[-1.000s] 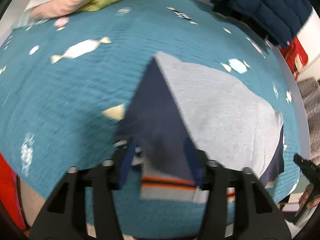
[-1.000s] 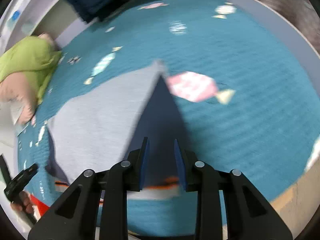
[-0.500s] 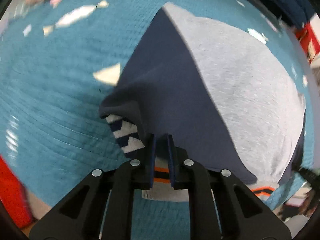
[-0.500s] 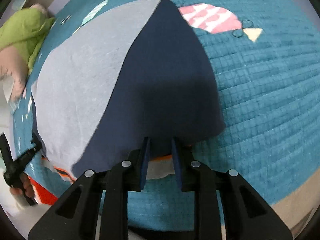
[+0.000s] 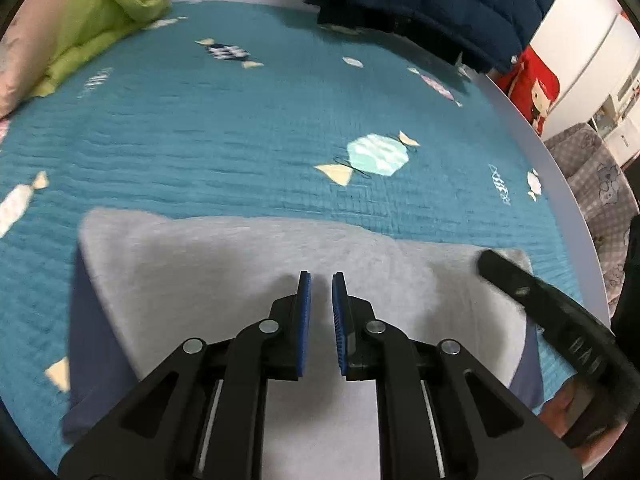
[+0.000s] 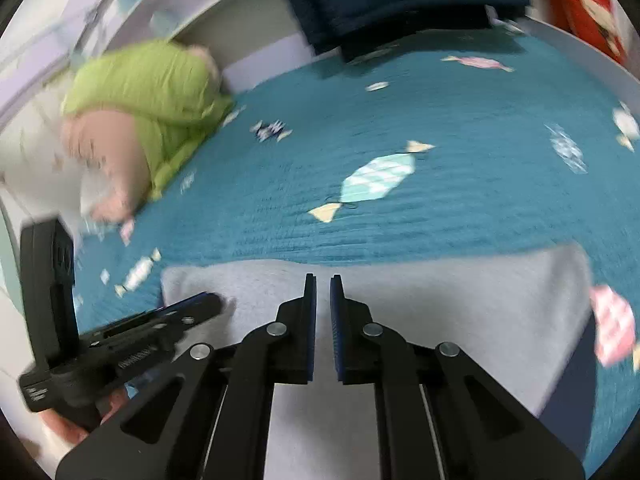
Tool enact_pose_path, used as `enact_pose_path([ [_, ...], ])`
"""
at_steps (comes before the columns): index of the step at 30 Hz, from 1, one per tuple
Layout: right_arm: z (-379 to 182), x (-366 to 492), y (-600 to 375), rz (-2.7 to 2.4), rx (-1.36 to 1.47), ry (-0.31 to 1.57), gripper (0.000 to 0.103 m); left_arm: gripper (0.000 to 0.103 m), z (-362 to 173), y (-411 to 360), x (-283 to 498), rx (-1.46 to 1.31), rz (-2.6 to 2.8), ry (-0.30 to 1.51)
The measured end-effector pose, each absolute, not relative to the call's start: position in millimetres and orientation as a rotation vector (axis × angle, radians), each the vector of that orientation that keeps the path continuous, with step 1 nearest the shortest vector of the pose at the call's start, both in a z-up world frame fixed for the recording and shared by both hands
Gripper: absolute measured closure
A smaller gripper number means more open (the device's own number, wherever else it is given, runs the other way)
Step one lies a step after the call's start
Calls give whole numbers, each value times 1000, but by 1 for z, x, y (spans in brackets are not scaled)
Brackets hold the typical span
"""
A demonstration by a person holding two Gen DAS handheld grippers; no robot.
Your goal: Fold large clothes
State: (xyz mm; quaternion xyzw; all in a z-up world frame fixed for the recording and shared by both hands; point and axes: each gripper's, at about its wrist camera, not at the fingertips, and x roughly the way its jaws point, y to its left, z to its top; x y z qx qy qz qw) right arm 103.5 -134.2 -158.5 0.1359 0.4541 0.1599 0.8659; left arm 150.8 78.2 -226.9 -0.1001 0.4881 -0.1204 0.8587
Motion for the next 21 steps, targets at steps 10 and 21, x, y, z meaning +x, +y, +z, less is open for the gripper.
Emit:
enact_pose_path([
  [10, -224, 117, -147, 356, 322, 1097, 103, 97, -277, 71, 151, -114, -179, 1038],
  [21, -204, 99, -198, 264, 278, 1074, 103, 100, -269, 77, 148, -66, -149, 1043],
])
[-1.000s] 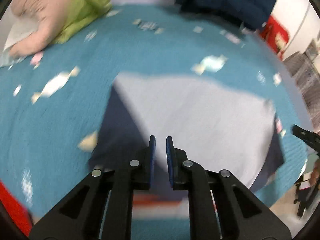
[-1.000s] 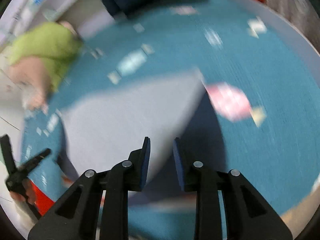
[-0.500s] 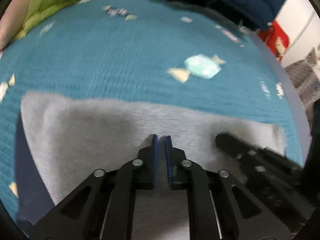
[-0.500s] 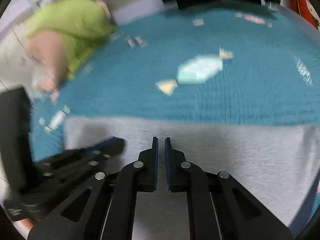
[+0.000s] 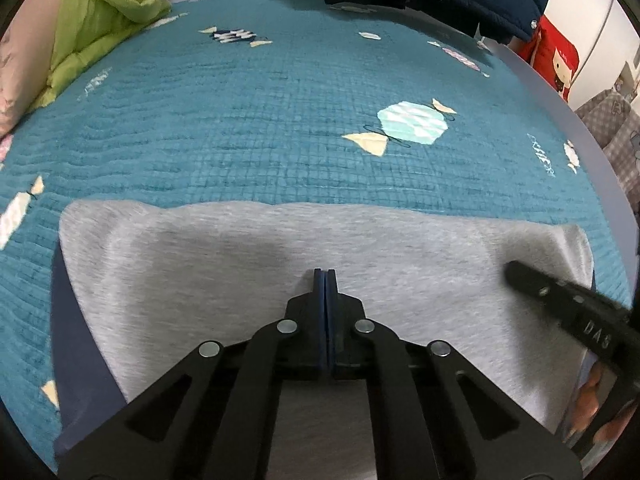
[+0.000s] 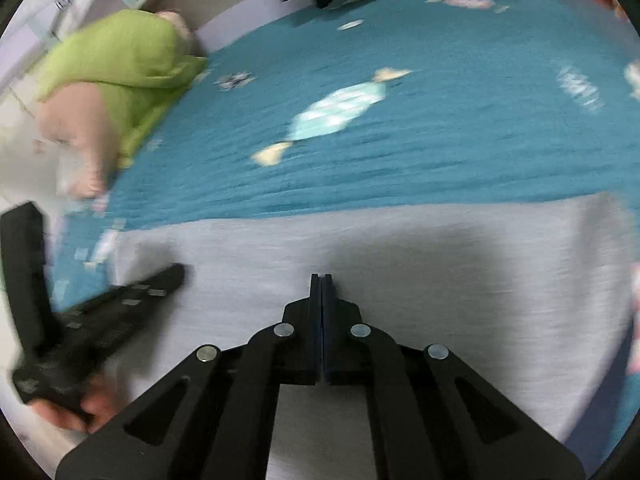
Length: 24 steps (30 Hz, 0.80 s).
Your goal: Fold large clothes
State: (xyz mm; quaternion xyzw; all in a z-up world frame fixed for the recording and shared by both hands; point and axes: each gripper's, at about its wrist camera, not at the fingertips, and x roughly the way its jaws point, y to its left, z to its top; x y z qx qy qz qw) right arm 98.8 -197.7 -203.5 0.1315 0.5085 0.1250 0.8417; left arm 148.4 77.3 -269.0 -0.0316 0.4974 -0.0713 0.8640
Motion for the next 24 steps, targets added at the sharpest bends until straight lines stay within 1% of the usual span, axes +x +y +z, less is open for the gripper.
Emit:
enact_pose_path([
  [9, -204, 84, -281, 62, 324, 1073, 103, 101, -267, 123, 140, -68, -89, 1040],
  [12, -205, 73, -307, 76, 451, 1066, 103, 101, -264, 128, 131, -22, -83, 1028],
  [17, -202, 55, -309, 29, 403, 1064, 103, 100, -269, 146, 114, 66, 44, 1059],
  [20, -202, 45, -312, 28, 436, 1061, 103, 101, -270, 174, 93, -8, 11, 1037],
  [21, -201, 43, -313, 16, 438, 1068, 103, 98, -268, 179, 88, -6, 30, 1039],
  [22, -199, 43, -312, 4, 440, 1079, 101, 98, -271, 187, 81, 25, 114, 1074],
  [24, -191, 40, -310, -25, 442, 1079, 100, 97, -270, 200, 68, -7, 129, 1080],
])
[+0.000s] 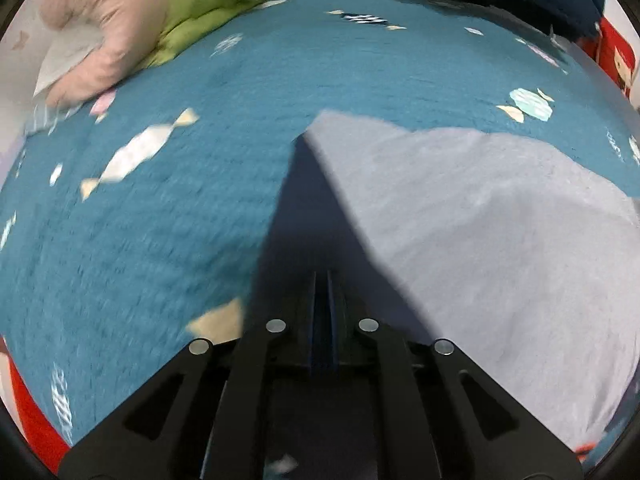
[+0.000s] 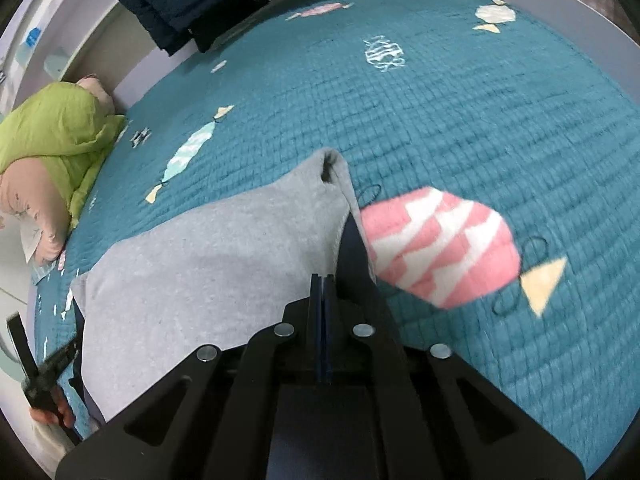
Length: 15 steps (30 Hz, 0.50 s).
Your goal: Fold large clothes
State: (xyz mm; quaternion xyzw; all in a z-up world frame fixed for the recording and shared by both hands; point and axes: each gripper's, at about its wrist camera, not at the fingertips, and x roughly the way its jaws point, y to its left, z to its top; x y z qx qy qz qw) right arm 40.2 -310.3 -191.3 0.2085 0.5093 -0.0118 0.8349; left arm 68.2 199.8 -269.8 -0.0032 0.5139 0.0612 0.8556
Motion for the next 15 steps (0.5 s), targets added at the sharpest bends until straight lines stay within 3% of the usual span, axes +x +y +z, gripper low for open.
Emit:
enact_pose_path([
  [3, -177, 39, -301, -38, 447, 1056, 95, 80, -262, 216, 46, -84, 183, 1093],
  [8, -157, 44, -253, 93, 430, 1017, 94, 79, -242, 206, 32, -143, 173, 1052],
  [15, -160, 62, -153, 324, 297, 1042, 94, 79, -209, 132, 75, -138, -49, 954],
])
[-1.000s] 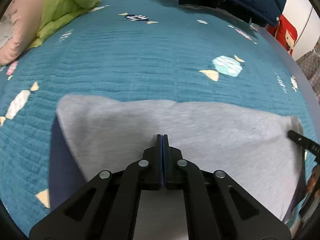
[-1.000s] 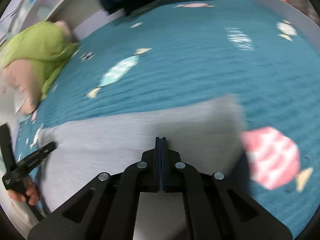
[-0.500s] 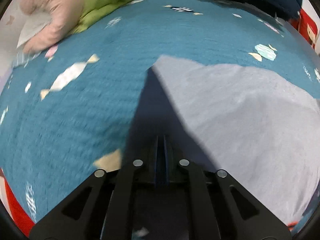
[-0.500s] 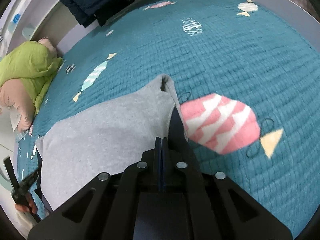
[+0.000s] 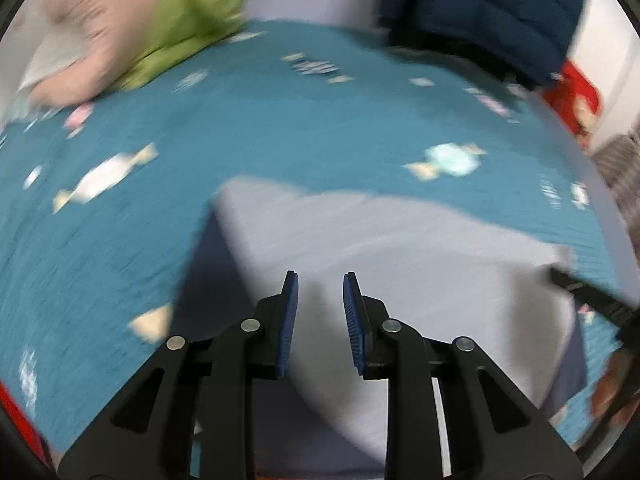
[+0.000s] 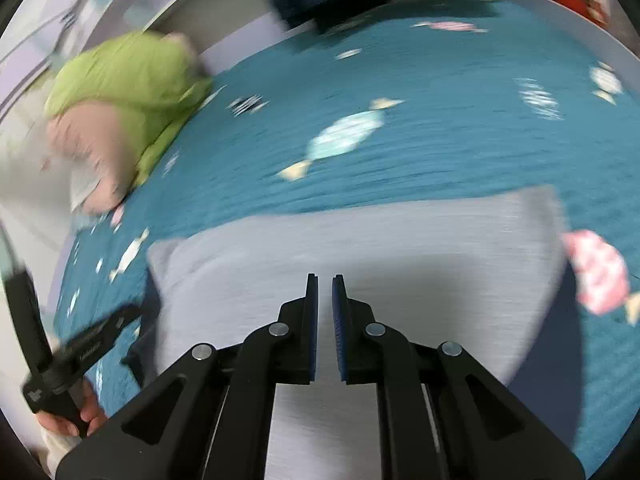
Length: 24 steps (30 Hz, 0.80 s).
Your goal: Fold large clothes
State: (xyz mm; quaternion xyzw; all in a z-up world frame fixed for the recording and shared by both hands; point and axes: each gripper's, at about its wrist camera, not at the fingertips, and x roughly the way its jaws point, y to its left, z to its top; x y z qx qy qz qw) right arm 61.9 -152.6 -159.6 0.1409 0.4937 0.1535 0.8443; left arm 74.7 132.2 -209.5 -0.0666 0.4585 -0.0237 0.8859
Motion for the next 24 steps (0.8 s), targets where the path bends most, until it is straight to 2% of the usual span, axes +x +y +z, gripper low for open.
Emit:
enact_pose_path([
  [3, -178, 61, -131, 349, 211, 1090, 94, 79, -220, 102, 91, -134, -137, 991],
  [5, -197, 57, -135, 350, 212, 1146, 95, 80, -248, 90, 100, -122, -154, 1083],
  [7, -205, 44, -156, 402, 277, 1131, 100, 80, -255, 92, 91, -109, -178, 1052],
  [12, -208, 7, -230, 316, 417, 1189, 101, 77, -257, 127, 66, -137, -162, 1100],
  [14, -208, -11, -256, 319, 499, 1187, 102, 80, -267, 147, 50, -59, -86, 1110],
  [19, -198, -45, -278, 177, 432, 1209, 103, 80, -268, 184, 14, -50, 28, 1153],
  [23, -194, -59, -290, 85, 506, 1225, 103, 80, -261, 199, -4, -13, 132, 1177],
  [24, -188, -60, -288, 60, 492, 1222, 97, 79, -257, 202, -5, -17, 138, 1181],
])
